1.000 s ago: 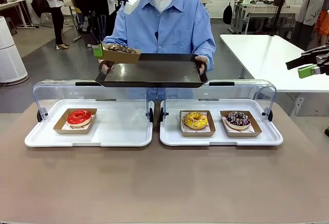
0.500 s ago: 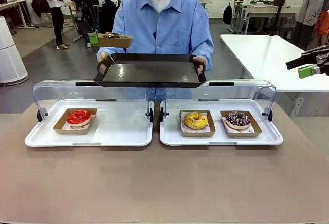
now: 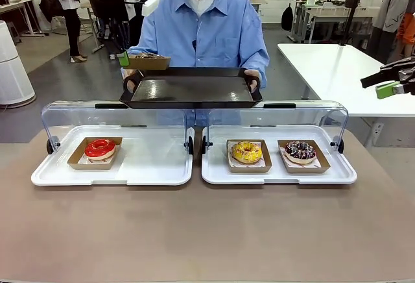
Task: Provide the desired donut to the person.
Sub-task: Place the picked Paper togo box onto the Handle tray extended by the person.
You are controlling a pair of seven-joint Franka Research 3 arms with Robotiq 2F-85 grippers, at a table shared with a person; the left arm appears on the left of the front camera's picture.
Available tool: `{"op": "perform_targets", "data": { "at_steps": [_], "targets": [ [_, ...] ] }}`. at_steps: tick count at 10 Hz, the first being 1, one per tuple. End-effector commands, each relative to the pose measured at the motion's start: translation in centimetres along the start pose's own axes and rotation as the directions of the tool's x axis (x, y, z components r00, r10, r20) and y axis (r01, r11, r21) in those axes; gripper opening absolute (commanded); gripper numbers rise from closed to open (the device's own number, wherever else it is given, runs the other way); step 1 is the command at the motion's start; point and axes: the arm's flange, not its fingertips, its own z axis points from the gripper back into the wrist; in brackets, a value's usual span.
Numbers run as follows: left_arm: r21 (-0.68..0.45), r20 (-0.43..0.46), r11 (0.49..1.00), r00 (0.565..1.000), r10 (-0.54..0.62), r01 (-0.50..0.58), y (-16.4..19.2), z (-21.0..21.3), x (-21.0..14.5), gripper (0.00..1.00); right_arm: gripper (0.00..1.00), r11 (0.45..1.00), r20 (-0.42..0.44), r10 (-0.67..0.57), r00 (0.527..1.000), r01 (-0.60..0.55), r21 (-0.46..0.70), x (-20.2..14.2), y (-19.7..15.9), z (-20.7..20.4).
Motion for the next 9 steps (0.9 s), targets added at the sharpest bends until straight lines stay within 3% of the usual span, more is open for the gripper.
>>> {"op": "perform_targets", "data": {
  "at_steps": [1,9],
  "targets": [
    [0.008,0.01,1.0,1.0,0.005,-0.005,1.1,-0.7,-0.1,0.01,1.0,1.0,0.012,0.004,1.0,-0.004,0.006,0.0,0.0,0.0],
    [-0.073,0.039,0.997,0.999,0.009,-0.006,1.9,-4.6,0.1,0.01,1.0,1.0,0.012,0.004,1.0,-0.004,0.006,0.0,0.0,0.0]
  ]
}}
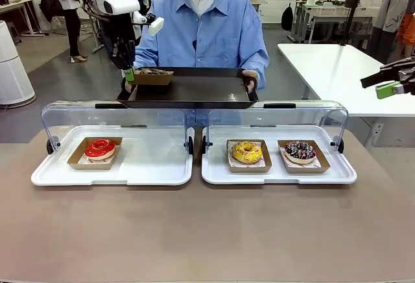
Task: Provide the desired donut to the person.
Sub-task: Place the picked Paper togo box onto the Handle tray extended by the person.
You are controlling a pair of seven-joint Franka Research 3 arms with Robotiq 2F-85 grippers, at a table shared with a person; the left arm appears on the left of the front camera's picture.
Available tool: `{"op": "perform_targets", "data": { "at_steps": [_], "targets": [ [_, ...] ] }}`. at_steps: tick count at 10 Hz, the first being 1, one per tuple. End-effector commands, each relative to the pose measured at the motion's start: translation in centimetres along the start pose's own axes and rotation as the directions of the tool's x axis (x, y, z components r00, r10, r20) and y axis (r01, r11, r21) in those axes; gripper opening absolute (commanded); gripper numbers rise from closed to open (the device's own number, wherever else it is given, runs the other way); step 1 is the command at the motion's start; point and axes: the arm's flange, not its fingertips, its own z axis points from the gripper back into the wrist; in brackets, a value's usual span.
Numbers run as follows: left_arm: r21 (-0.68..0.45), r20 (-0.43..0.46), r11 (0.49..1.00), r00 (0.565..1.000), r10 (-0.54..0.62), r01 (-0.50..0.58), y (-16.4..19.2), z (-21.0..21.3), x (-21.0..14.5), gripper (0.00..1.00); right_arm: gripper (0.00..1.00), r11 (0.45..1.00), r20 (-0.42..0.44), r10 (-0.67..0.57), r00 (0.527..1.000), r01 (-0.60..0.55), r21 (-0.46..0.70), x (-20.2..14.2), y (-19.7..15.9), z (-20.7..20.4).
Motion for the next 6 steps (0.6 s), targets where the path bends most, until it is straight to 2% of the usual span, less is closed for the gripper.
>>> {"op": "perform_targets", "data": {
  "at_steps": [1,3,4,5,6],
  "targets": [
    [-0.031,0.047,0.999,0.999,0.01,-0.009,-0.23,-0.04,0.0,0.01,1.0,1.0,0.012,0.004,1.0,-0.004,0.006,-0.02,-0.03,-0.01],
    [-0.057,0.061,0.998,0.998,0.007,-0.004,-0.21,-0.23,-0.01,0.01,1.0,1.0,0.012,0.004,1.0,-0.004,0.006,-0.02,-0.03,-0.01],
    [-0.066,0.06,0.998,0.998,0.004,0.0,-0.19,-0.21,0.04,0.36,1.0,1.0,0.012,0.004,1.0,-0.004,0.006,-0.02,-0.03,-0.01],
    [-0.064,0.058,0.998,0.998,-0.001,0.005,-0.38,-0.22,0.06,0.61,1.0,1.0,0.012,0.004,1.0,-0.004,0.006,-0.02,-0.03,-0.01],
    [-0.065,0.057,0.998,0.998,-0.005,0.009,-0.43,-0.19,0.04,0.96,1.0,1.0,0.012,0.004,1.0,-0.004,0.006,-0.02,-0.03,-0.01]
  ]
}}
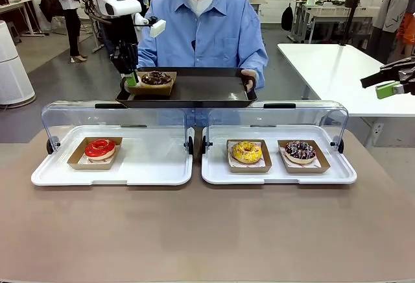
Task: Provide the desired donut to the person.
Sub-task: Place the picked Paper togo box onto the Handle tray extended by the person.
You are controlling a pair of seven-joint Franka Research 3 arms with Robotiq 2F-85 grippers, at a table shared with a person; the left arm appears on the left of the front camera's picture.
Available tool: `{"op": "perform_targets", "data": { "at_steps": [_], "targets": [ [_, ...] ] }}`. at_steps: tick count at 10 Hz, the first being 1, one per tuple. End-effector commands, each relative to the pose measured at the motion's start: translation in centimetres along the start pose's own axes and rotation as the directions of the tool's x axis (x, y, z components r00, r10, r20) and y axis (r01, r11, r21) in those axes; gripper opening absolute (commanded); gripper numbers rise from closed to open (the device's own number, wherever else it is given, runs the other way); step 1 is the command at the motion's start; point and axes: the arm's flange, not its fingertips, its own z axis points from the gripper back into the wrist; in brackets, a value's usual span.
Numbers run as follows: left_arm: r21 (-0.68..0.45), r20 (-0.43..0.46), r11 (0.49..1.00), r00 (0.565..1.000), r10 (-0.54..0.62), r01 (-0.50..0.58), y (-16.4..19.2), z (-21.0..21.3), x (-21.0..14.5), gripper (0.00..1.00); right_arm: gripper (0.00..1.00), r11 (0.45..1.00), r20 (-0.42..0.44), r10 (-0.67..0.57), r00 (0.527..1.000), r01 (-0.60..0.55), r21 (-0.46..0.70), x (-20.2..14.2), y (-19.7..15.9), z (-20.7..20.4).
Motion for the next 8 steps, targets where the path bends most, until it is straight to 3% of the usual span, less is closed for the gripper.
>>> {"op": "perform_targets", "data": {
  "at_steps": [1,3,4,5,8],
  "targets": [
    [-0.017,0.023,1.0,1.0,-0.011,0.011,0.13,0.46,-0.27,1.0,1.0,1.0,0.012,0.004,1.0,-0.004,0.006,-0.02,-0.03,-0.01],
    [-0.018,0.025,1.0,1.0,-0.007,0.008,-0.04,0.44,-0.22,1.0,1.0,1.0,0.012,0.004,1.0,-0.004,0.006,-0.02,-0.03,-0.01],
    [-0.02,0.025,1.0,1.0,-0.007,0.007,0.06,0.54,-0.22,0.93,1.0,1.0,0.012,0.004,1.0,-0.004,0.006,-0.02,-0.03,-0.01],
    [-0.022,0.025,1.0,1.0,-0.006,0.007,0.16,0.6,-0.26,1.0,1.0,1.0,0.012,0.004,1.0,-0.004,0.006,-0.02,-0.03,-0.01],
    [-0.026,0.027,1.0,1.0,-0.007,0.008,0.12,0.6,-0.24,1.0,1.0,1.0,0.012,0.004,1.0,-0.004,0.006,-0.02,-0.03,-0.01]
  ]
}}
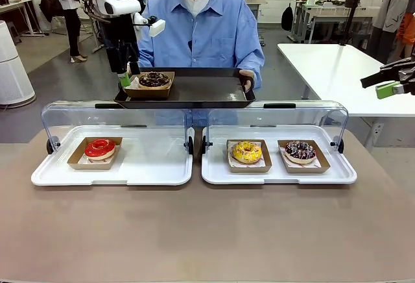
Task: Provide the desired donut to the person.
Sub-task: Place the picked Paper togo box onto the Handle tray extended by the person.
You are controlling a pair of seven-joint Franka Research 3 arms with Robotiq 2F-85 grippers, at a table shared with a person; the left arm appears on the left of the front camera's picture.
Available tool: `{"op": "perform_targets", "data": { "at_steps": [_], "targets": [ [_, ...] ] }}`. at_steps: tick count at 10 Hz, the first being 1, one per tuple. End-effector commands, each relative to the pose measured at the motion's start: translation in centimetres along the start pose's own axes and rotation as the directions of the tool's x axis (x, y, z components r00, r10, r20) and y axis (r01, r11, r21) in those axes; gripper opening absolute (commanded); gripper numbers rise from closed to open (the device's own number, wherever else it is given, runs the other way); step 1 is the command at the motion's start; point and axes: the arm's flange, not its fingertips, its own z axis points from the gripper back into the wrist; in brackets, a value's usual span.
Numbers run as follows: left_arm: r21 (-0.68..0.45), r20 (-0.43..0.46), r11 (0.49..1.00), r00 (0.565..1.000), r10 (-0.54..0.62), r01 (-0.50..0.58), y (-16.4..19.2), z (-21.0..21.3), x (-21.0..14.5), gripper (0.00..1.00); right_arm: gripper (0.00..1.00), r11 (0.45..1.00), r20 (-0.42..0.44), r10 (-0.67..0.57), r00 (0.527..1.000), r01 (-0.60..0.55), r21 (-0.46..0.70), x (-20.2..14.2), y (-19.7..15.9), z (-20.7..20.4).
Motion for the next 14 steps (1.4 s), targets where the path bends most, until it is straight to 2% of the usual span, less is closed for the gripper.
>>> {"op": "perform_targets", "data": {
  "at_steps": [1,3,5,9,10,12,14],
  "targets": [
    [-0.018,0.029,1.0,1.0,-0.008,0.008,0.2,0.4,-0.2,1.0,1.0,1.0,0.012,0.004,1.0,-0.004,0.006,0.0,0.0,0.0],
    [-0.025,-0.001,0.999,1.0,-0.03,0.03,-0.1,0.4,0.0,1.0,1.0,1.0,0.012,0.004,1.0,-0.004,0.006,0.0,0.0,0.0],
    [-0.037,-0.035,0.997,0.997,-0.063,0.061,-2.1,1.4,0.5,1.0,1.0,1.0,0.012,0.004,1.0,-0.004,0.006,0.0,0.0,0.0],
    [0.08,-0.065,0.989,0.991,-0.116,0.121,-13.8,3.7,-1.3,1.0,1.0,1.0,0.012,0.004,1.0,-0.004,0.006,0.0,0.0,0.0],
    [0.088,-0.054,0.988,0.991,-0.119,0.123,-15.6,4.0,-1.9,1.0,1.0,1.0,0.012,0.004,1.0,-0.004,0.006,0.0,0.0,0.0],
    [0.126,-0.101,0.989,0.993,-0.063,0.076,-19.1,3.5,-3.8,1.0,1.0,1.0,0.012,0.004,1.0,-0.004,0.006,0.0,0.0,0.0],
    [0.127,-0.099,0.991,0.995,-0.033,0.045,-19.5,2.9,-6.5,1.0,1.0,1.0,0.012,0.004,1.0,-0.004,0.006,0.0,0.0,0.0]
  ]
}}
